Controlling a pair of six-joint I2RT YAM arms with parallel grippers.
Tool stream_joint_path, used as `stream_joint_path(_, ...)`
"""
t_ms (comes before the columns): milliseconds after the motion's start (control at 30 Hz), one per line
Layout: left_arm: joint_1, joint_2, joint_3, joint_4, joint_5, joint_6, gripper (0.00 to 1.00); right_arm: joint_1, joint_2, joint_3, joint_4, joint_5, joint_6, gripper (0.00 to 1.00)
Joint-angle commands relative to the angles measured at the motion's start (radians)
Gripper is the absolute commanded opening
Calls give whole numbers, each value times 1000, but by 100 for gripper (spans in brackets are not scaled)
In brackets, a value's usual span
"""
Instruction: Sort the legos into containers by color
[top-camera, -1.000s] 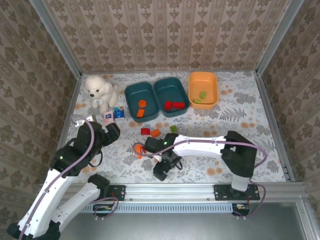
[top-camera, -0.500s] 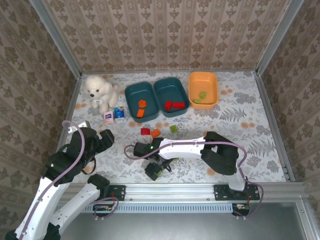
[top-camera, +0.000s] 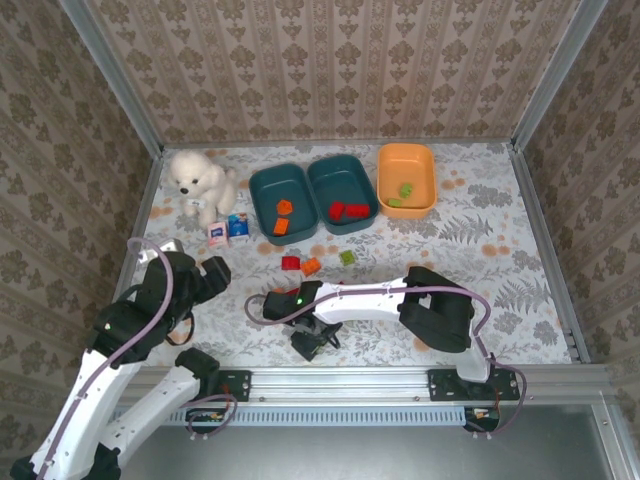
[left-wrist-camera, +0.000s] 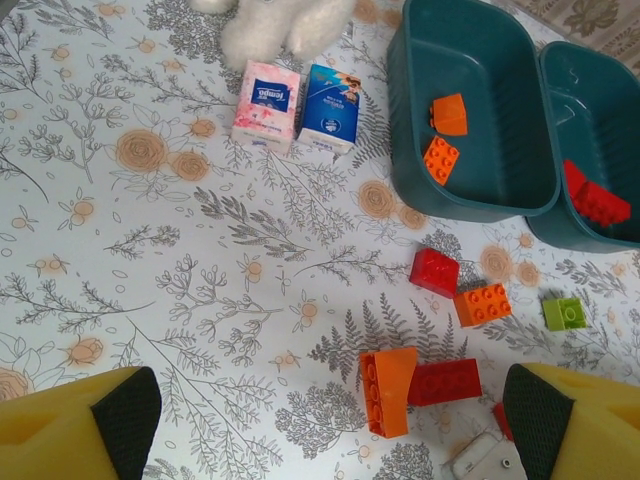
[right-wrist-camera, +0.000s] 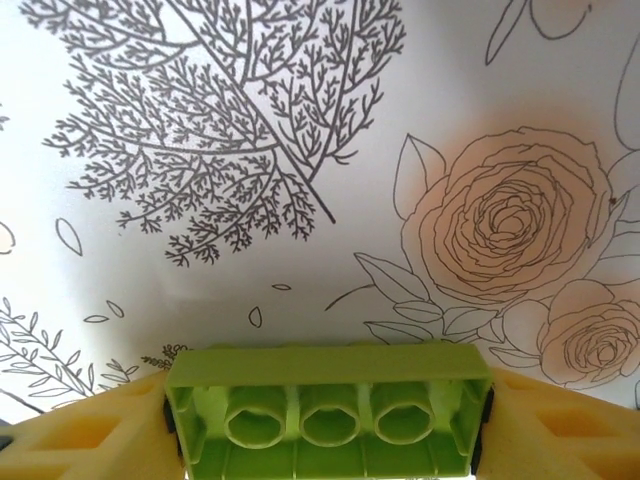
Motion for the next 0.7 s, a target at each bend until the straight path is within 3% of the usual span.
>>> stream_joint_path(0, 6, 9, -8, 31, 25, 30, 92, -5, -17, -3, -56, 96, 17, 61)
stream_joint_path(167, 6, 25, -35, 93, 80, 49, 91, -40, -117, 53, -113, 135, 28, 59)
stream_joint_path(300, 4, 62, -47, 189, 138, 69, 91, -143, -224, 106, -175, 172, 29, 57)
stream_joint_path(467, -13, 160, -37, 337, 197, 104, 91, -378, -323, 166, -196, 177, -11, 56)
stream_joint_path(667, -59, 320, 12, 469, 227, 139, 91, -672, -273, 271, -162, 160, -45, 54)
